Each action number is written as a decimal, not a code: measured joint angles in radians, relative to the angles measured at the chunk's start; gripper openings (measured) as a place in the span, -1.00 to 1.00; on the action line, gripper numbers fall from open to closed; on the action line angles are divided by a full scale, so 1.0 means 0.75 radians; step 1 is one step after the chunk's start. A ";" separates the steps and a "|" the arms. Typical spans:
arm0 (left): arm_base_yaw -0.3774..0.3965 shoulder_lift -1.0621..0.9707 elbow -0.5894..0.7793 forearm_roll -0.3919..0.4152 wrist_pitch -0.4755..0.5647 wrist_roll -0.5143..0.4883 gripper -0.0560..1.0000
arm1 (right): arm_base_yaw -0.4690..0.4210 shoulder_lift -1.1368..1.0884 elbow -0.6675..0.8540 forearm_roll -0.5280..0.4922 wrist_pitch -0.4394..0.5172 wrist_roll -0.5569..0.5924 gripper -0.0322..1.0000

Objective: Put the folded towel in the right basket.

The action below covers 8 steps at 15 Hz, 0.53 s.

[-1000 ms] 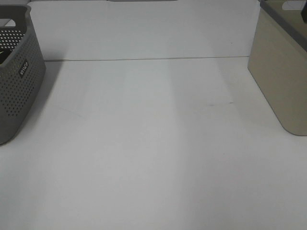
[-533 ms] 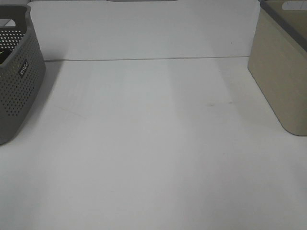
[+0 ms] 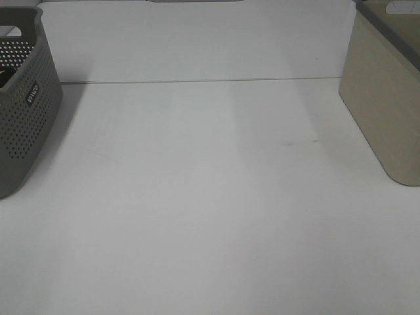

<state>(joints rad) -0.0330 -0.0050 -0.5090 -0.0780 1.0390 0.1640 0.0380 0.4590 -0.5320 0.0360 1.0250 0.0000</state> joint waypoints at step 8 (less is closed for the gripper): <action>0.000 0.000 0.000 0.000 0.000 0.000 0.97 | 0.000 -0.555 0.037 -0.019 0.029 0.000 0.51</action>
<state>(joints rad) -0.0330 -0.0050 -0.5090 -0.0780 1.0390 0.1640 0.0380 0.0430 -0.5040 0.0220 1.0470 0.0000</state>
